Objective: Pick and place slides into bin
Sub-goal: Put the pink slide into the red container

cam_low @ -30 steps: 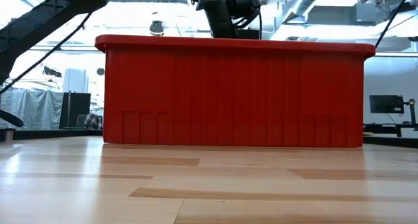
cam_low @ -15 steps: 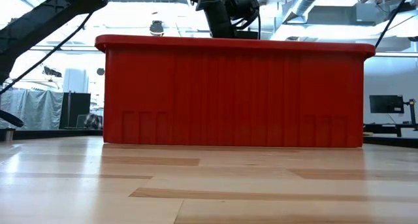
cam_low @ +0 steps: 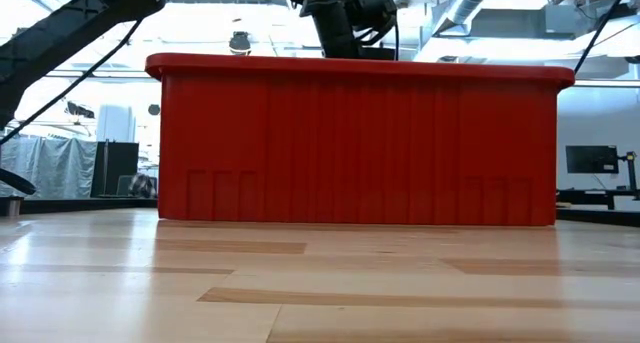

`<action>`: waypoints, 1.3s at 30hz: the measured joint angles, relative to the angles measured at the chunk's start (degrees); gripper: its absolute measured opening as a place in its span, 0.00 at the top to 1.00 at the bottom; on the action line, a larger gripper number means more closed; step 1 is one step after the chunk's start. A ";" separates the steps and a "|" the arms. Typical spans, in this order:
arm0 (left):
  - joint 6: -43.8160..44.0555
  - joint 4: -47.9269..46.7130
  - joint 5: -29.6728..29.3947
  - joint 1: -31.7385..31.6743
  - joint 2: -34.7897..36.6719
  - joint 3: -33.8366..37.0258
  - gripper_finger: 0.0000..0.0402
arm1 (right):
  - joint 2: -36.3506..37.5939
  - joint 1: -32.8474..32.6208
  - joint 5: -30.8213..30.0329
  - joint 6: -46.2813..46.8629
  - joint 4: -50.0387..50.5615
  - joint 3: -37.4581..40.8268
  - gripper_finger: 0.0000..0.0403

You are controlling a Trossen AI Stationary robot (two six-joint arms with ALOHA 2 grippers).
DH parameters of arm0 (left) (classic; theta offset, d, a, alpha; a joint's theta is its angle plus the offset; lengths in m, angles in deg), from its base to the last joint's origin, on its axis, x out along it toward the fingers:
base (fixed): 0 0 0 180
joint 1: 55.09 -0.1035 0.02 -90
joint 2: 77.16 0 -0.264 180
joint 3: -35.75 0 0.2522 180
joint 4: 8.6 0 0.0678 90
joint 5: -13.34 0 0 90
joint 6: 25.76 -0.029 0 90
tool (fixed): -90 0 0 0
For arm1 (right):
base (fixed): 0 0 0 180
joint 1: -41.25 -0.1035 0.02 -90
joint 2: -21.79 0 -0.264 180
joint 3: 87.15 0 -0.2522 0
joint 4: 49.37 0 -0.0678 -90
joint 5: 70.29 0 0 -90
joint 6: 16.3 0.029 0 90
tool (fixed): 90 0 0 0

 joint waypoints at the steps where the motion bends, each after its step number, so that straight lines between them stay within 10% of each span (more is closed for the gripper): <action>1: -0.30 0.07 0.00 0.00 0.00 0.00 0.93 | 0.00 -0.01 0.00 0.02 0.00 0.00 0.81; 39: -2.44 3.77 -0.87 -1.08 0.00 -0.04 0.75 | -0.02 0.00 0.22 0.04 0.00 0.00 0.81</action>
